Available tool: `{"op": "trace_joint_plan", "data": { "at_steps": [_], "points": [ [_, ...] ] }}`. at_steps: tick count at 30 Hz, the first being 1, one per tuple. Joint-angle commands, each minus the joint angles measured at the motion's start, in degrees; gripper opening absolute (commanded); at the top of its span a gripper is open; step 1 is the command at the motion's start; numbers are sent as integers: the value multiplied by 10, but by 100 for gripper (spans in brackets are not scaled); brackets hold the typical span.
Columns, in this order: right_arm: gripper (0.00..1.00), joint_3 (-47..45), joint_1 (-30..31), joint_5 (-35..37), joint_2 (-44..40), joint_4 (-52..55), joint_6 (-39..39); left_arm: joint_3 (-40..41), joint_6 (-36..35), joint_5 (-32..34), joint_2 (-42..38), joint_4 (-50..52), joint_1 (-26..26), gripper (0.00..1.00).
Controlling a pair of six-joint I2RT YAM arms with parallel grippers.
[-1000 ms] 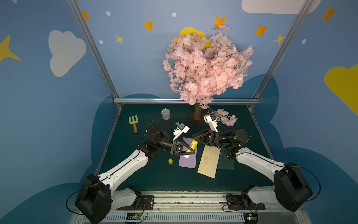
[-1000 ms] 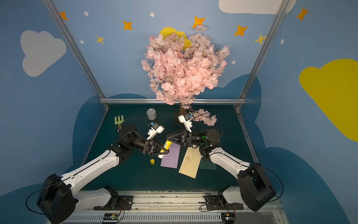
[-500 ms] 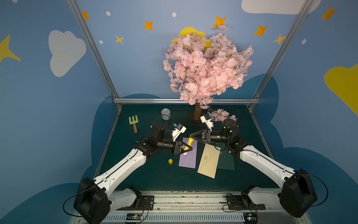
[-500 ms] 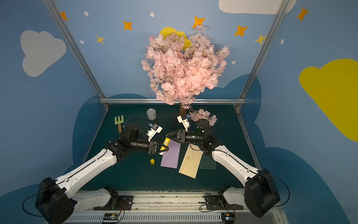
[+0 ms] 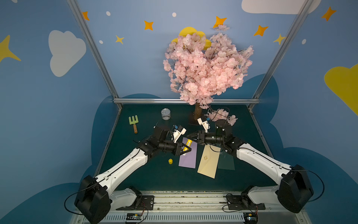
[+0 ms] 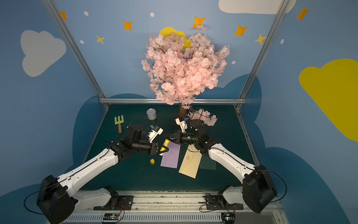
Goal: Seal the envelope with a glue stick
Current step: Screw the glue stick.
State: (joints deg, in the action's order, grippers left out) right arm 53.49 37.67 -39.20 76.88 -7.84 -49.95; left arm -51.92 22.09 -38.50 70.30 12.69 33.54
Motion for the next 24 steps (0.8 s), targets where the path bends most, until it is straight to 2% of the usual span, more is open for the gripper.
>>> {"op": "trace_joint_plan", "data": {
  "at_steps": [1,10,15,17,20,22,24],
  "points": [
    [35,9,6,13,2,10,7,-6,-8,2,3,-6,2,3],
    [32,1,6,10,-4,-6,0,-5,-5,4,6,-3,2,3],
    [20,-1,6,1,-2,-6,1,-4,6,11,8,-14,2,3],
    [28,-1,7,2,-3,-6,-1,-5,10,14,8,-14,2,3],
    [47,-5,9,7,-10,-8,-1,-7,8,16,12,-10,2,3],
    [49,-5,8,9,-15,-8,2,-6,8,15,14,-8,3,3],
    [47,-3,8,9,-15,-6,3,-4,9,15,15,-8,4,3]
  ]
}}
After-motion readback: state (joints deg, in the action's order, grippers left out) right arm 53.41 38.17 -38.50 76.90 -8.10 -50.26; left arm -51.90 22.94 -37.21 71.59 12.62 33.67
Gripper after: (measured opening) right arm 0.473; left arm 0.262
